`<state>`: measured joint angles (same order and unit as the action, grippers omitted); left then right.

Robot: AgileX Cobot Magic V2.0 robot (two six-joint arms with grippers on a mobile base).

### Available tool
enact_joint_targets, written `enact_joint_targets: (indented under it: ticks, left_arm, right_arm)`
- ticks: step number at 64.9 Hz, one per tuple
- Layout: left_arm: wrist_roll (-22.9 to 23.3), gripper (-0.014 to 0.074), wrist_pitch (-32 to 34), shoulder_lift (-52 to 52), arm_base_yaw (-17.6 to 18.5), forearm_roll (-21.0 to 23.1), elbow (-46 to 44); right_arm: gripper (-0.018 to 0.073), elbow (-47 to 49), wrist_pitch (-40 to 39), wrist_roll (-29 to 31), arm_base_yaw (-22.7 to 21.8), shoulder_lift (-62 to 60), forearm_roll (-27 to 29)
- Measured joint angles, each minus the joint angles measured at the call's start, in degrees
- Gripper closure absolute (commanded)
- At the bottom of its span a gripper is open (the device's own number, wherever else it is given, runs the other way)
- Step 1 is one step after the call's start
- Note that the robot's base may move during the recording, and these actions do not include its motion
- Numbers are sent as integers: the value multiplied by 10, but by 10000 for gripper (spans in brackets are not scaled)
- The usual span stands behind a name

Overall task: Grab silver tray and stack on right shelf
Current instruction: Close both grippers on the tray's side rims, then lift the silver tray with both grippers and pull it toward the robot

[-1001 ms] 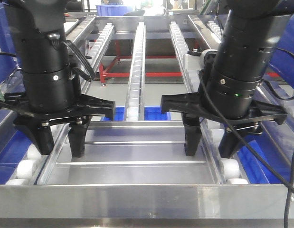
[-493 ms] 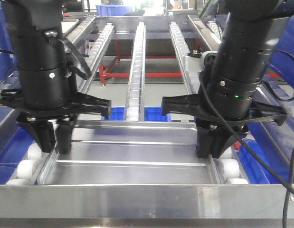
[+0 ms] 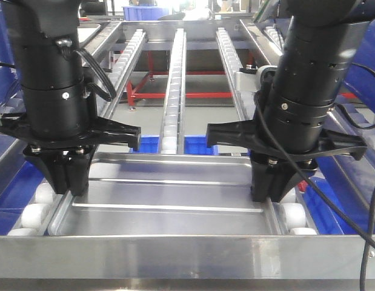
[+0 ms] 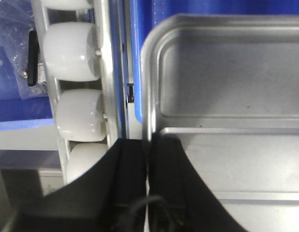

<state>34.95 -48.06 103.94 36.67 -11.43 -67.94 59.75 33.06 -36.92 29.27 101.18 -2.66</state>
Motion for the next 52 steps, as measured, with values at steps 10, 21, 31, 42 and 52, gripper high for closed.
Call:
enact_joint_targets:
  ticks: [10, 21, 31, 42, 52]
  left_arm:
    - [0, 696, -6, 1, 0, 0, -9]
    - [-3, 696, -36, -4, 0, 0, -40]
    - [-3, 696, -68, -46, -1, 0, -54]
    - [-7, 696, -95, -109, -1, 26, -52]
    - [6, 696, -103, -170, 12, 32, -9]
  right_arm:
    - [505, 17, 28, 0, 0, 0, 0]
    - [505, 61, 93, 0, -1, -10, -6]
    - [505, 99, 143, 0, -1, -35, -9]
    - [505, 105, 185, -15, 3, -74, -7]
    - [505, 81, 194, -47, 30, -117, -7]
